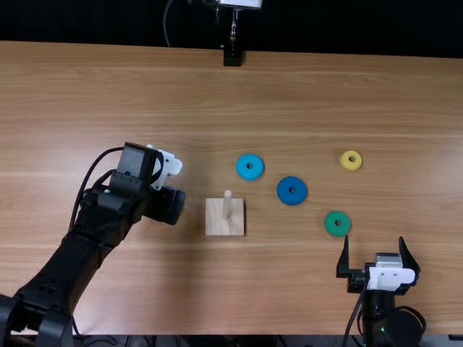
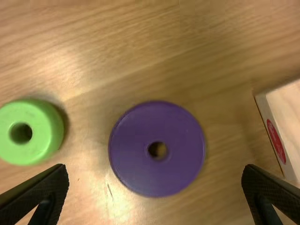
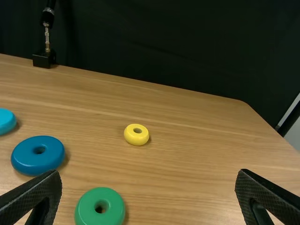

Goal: Build the Hanoi tower: stack the rings onto the peg from bottom to top in this color order: purple, dark blue, light blue, dark green, light green, yellow, orange.

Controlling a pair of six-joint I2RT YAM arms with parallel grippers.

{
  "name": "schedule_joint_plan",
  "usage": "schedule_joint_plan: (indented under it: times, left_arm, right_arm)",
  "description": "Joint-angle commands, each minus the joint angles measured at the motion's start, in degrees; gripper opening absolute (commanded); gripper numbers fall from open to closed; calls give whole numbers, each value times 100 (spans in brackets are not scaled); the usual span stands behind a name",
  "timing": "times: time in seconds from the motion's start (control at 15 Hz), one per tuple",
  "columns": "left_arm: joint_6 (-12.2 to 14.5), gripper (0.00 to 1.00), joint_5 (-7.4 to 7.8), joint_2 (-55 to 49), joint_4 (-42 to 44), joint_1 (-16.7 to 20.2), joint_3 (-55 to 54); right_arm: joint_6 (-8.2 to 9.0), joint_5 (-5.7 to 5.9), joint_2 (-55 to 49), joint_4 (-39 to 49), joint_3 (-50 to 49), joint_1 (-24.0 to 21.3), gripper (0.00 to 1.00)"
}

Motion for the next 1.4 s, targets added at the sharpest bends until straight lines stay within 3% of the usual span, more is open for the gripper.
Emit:
schedule_joint_plan:
  times: [0.0, 0.47, 1.33]
  left_arm:
    - [50, 100, 50, 200, -50, -126, 228]
    - [72, 100, 39, 920, -388, -161, 554]
    - [82, 100, 60, 1325, -409, -135, 756]
  right_arm:
    - [-16, 66, -69, -50, -103, -62, 100]
    - [-16, 66, -69, -50, -95, -62, 100]
    - [-5, 66, -69, -50, -95, -62, 100]
